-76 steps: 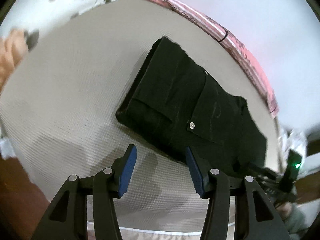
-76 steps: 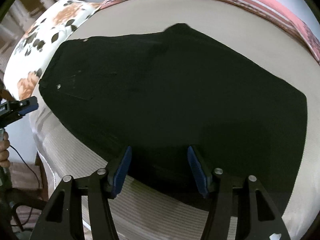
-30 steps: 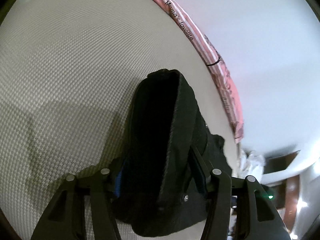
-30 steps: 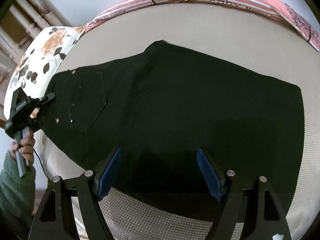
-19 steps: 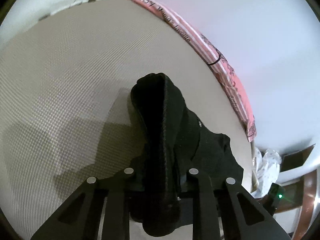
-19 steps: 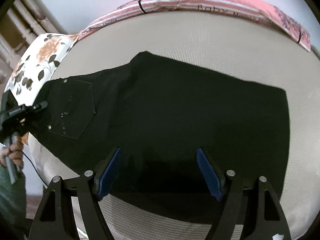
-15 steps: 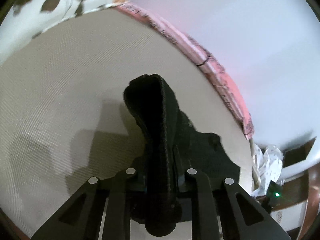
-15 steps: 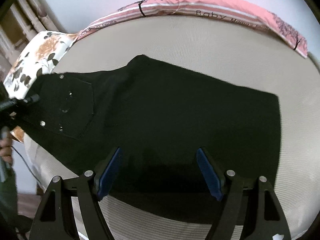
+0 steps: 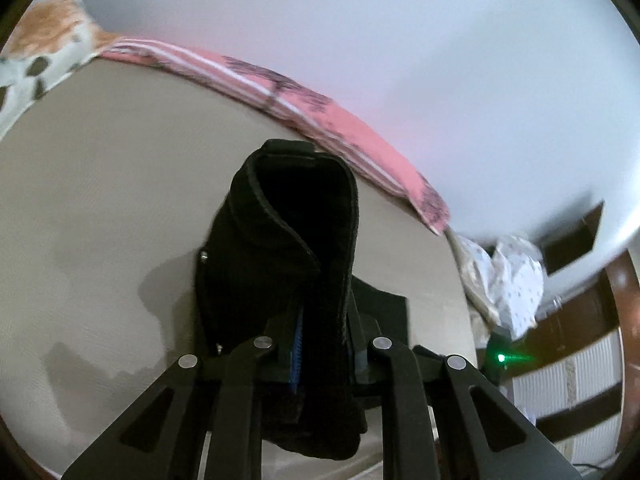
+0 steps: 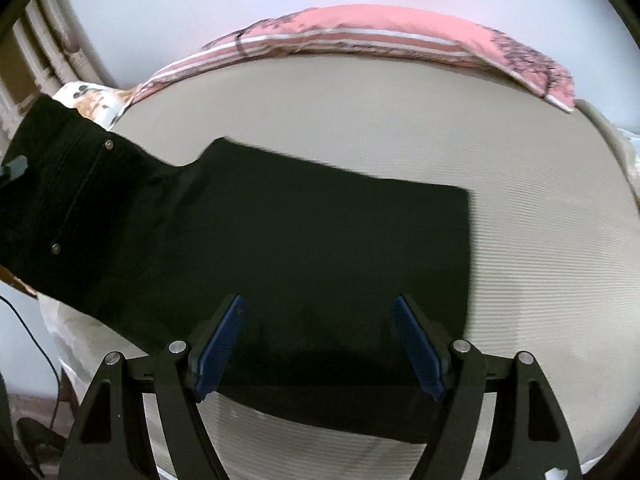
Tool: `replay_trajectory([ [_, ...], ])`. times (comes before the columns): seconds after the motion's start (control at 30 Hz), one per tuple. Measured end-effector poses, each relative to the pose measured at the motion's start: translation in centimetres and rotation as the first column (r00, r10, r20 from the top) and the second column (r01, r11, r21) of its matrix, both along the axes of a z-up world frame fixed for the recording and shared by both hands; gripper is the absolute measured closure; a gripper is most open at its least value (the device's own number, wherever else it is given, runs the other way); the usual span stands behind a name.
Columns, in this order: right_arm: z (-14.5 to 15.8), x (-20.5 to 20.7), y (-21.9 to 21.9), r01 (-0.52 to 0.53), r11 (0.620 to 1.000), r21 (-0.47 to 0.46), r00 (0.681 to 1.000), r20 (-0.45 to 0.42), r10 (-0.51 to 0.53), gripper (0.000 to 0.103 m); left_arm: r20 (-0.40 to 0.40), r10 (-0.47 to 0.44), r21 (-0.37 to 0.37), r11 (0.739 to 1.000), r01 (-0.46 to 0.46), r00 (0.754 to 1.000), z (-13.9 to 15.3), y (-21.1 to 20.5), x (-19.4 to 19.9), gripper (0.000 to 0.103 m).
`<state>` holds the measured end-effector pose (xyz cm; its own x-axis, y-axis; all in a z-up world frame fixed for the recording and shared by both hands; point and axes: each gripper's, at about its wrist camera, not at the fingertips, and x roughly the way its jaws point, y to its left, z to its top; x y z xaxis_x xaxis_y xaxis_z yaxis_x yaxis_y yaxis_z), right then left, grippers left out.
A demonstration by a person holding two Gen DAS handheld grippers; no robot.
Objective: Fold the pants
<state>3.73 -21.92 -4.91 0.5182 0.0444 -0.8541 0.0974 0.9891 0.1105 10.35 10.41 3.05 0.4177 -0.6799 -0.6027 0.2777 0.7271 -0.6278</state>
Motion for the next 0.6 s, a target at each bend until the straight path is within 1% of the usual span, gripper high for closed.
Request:
replay_trajectory([
  [0.1,0.7,-0.9,-3.1,0.060,0.998,0.028,0.998,0.018,-0.061,0.028,0.007,-0.065,0.018,0.998,0.065,0.998,0.2,-4.1,-0.1,0.087],
  [0.2,0.9,-1.7,-5.5,0.116,0.990,0.076,0.993,0.030,-0.118,0.028,-0.013,-0.125,0.039,0.991,0.126,0.992,-0.4,-8.2,0.0,0.087],
  [0.27,0.9,-2.1,-6.9,0.145,0.985,0.097,0.988,0.031,-0.149,0.028,-0.036,-0.171,0.054,0.984,0.173,0.985,-1.4,-11.0,0.1,0.087],
  [0.4,0.5,-2.9,-9.1,0.188,0.976,0.114,0.981,0.029,-0.192,0.028,-0.063,-0.258,0.106,0.959,0.263,0.964,-3.4,-16.5,-0.2,0.087],
  [0.5,0.4,-3.5,-10.6,0.215,0.968,0.127,0.975,0.025,-0.220,0.028,-0.094,-0.285,0.155,0.942,0.297,0.954,-5.3,-20.0,-0.4,0.087],
  [0.6,0.3,-3.7,-11.8,0.235,0.961,0.147,0.971,0.021,-0.240,0.028,-0.101,-0.300,0.218,0.924,0.315,0.949,-6.9,-22.4,-0.6,0.087],
])
